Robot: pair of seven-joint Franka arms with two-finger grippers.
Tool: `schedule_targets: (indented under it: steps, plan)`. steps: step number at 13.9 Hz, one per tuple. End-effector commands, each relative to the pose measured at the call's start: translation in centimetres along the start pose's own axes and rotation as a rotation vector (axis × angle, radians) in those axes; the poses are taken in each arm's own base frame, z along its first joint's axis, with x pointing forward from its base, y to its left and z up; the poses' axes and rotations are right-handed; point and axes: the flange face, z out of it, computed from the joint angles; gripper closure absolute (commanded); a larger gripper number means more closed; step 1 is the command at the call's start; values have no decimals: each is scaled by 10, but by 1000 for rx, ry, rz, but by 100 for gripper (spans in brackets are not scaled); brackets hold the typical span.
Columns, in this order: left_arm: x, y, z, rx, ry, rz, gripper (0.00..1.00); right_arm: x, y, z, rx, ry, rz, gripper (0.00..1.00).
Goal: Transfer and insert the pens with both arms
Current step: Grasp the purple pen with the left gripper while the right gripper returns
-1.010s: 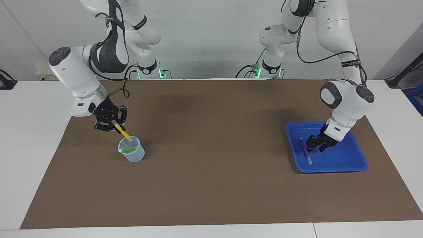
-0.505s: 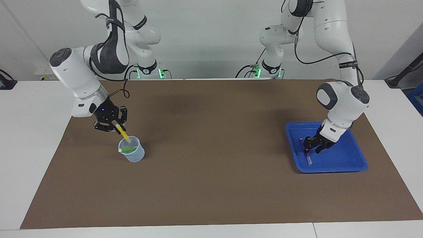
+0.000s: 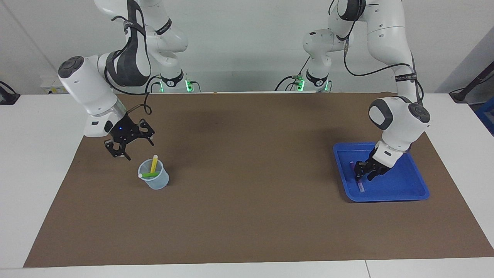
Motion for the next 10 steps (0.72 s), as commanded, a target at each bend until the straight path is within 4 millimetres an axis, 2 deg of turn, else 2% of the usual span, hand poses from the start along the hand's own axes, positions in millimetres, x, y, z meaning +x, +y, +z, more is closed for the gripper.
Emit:
schedule_targets:
  steps: [1, 4, 7, 8, 10]
  plan:
    - [3, 4, 7, 19, 20, 17, 44, -2, 0, 1, -20, -6, -20, 0]
    - [0, 3, 12, 19, 12, 15, 45, 3, 3, -5, -27, 8, -17, 0]
    - [-3, 3, 16, 20, 9, 14, 47, 17, -2, -21, -32, 43, 26, 0]
    - [-4, 2, 17, 21, 10, 14, 56, 21, -7, -27, -24, 46, 107, 0]
    - [-4, 3, 17, 21, 9, 15, 77, 38, -38, -40, 9, 37, 227, 0]
